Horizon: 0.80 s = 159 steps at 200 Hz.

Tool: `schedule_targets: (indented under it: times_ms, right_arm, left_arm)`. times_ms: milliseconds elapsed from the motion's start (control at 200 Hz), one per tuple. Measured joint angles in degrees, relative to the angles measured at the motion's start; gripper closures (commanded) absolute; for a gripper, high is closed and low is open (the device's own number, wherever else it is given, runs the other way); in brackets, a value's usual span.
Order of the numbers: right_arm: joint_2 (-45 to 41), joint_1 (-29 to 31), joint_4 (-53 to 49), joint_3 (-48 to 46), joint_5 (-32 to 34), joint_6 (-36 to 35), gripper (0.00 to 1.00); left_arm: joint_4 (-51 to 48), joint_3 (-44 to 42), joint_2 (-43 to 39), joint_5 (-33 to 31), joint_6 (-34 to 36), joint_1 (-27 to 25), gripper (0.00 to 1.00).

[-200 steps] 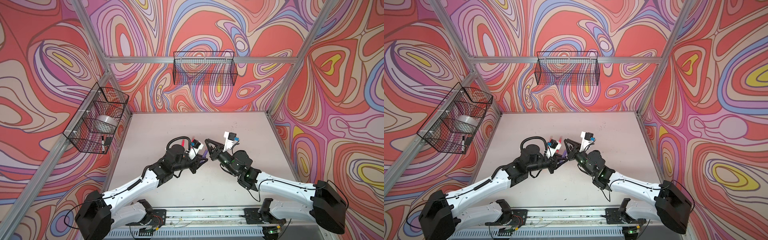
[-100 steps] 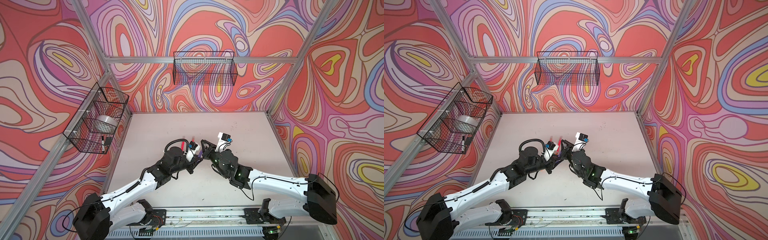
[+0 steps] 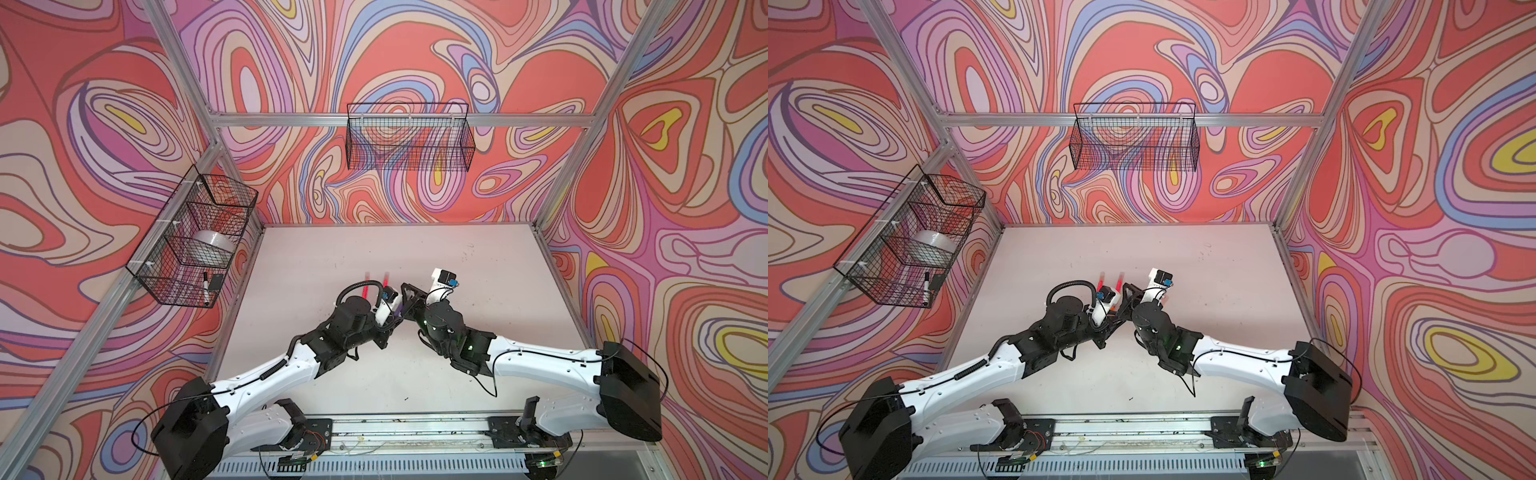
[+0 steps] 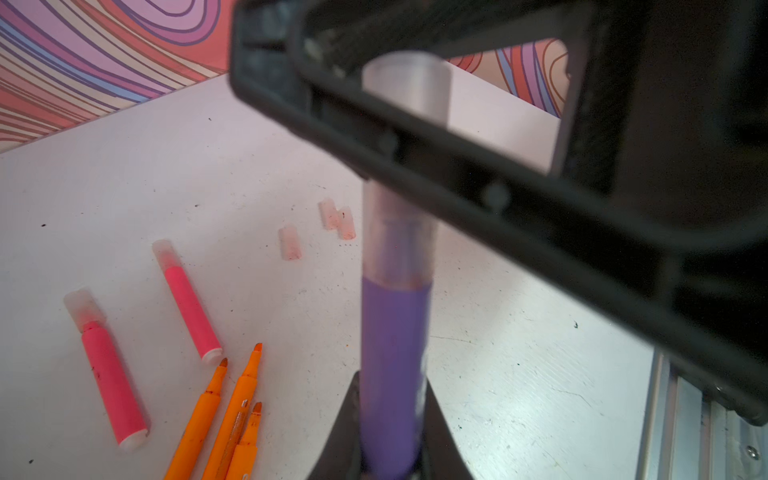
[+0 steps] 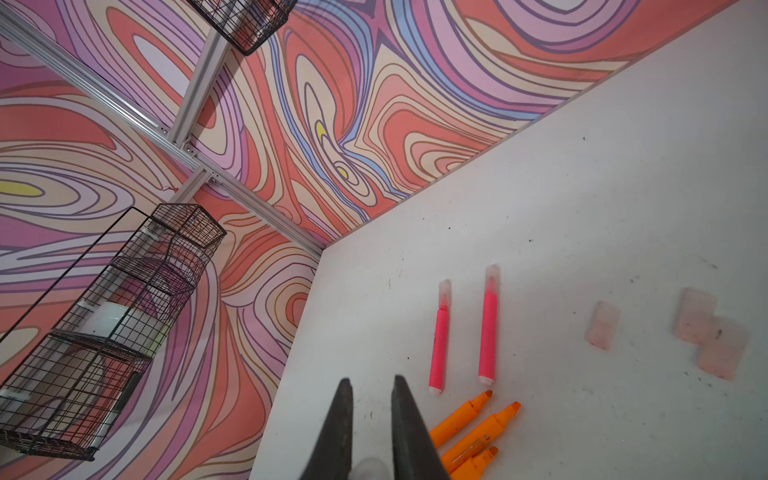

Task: Insert the pens into the pen caps
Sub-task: 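Lower the capped purple marker with the left gripper while the right withdraws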

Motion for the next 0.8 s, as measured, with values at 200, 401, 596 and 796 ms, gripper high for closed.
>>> schedule_targets:
  times_ms: [200,401,596,796]
  right_arm:
    - [-2.78,0.35,-1.01,-1.75,0.24,-1.22,0.90]
    - [-6.84,4.50,-7.26,-3.34,-2.82,-2.23,0.49]
    - [-11.87,4.46,-13.86,-5.62,-2.95,-3.96,0.38]
    - [-18.82,3.61,-17.99,-7.56,0.15,-3.87,0.36]
  left_arm:
    - [0.87,0.02,0.61,3.63,-0.22,0.00,1.00]
    - [5.42,1.86,0.90,-1.18,-3.08,2.05,1.00]
    - [9.51,3.56,4.55,-6.84,-5.90,4.17,1.00]
    - [8.00,4.61,13.44,-8.33,-9.40,10.21,1.00]
